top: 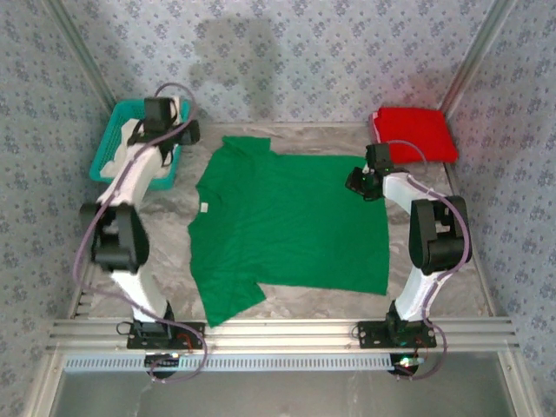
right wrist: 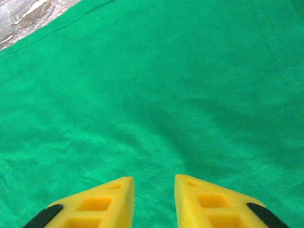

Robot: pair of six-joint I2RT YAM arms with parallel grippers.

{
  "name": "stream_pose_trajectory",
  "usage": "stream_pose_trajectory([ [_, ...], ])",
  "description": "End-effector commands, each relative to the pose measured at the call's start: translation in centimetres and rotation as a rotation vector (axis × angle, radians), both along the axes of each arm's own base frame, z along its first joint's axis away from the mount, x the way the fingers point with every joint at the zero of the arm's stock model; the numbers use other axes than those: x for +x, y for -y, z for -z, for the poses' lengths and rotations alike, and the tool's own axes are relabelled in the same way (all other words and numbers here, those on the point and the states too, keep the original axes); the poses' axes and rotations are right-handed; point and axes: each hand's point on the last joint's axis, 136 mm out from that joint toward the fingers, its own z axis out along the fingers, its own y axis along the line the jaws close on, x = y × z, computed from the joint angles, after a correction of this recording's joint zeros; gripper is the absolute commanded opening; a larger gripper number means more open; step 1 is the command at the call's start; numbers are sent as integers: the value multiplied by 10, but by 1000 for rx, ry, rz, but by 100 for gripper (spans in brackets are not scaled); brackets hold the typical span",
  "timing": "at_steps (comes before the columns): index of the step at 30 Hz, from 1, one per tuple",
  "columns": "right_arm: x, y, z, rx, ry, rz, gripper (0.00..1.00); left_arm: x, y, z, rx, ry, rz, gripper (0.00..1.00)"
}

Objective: Fold and stack the t-shirts

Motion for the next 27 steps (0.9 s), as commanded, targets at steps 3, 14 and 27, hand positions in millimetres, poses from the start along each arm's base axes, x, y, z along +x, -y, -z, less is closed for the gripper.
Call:
stream_pose_trajectory([
  [3,14,6,4,-55,-31,6,9,-59,70,70,-201,-64,110,48],
  [14,53,-15,46,-79,-105,55,0,-40,92,173,-346,-308,-10,15],
  [27,105,-38,83,92,-141,152,0,-11,50,230,-473,-424,-258,0],
])
